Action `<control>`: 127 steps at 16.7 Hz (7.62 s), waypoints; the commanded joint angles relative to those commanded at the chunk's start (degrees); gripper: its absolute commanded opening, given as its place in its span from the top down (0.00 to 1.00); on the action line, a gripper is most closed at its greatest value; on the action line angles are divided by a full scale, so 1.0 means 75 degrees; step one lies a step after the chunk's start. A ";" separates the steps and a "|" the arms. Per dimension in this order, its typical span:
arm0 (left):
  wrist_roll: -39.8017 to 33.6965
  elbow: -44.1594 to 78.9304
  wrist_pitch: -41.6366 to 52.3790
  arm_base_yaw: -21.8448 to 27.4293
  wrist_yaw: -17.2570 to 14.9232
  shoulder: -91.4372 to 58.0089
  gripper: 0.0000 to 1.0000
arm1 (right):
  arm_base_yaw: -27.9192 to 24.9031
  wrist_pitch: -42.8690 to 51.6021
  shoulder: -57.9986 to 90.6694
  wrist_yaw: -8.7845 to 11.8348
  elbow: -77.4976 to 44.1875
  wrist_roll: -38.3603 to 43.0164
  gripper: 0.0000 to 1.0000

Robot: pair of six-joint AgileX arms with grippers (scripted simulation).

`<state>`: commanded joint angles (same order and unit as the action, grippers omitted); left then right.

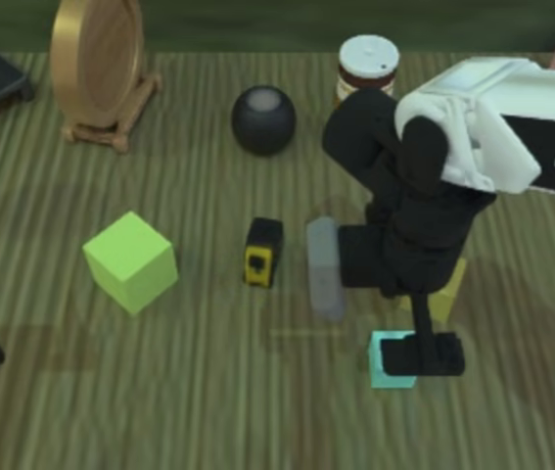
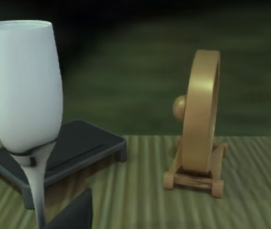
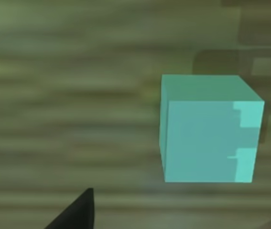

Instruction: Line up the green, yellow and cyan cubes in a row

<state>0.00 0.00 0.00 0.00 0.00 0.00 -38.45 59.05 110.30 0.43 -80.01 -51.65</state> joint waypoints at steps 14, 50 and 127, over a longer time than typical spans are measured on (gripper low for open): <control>0.0000 0.0000 0.0000 0.0000 0.0000 0.0000 0.00 | 0.1772 0.0391 0.1399 -0.0075 -0.1703 0.1471 0.00; 0.0000 0.0000 0.0000 0.0000 0.0000 0.0000 0.00 | 0.1761 -0.1899 0.2435 -0.0084 -0.0448 0.1496 1.00; 0.0000 0.0000 0.0000 0.0000 0.0000 0.0000 0.00 | -0.1018 0.0606 0.1346 0.0042 -0.1965 0.0972 0.00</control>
<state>0.00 0.00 0.00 0.00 0.00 0.00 -46.08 63.60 120.40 0.74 -94.75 -44.36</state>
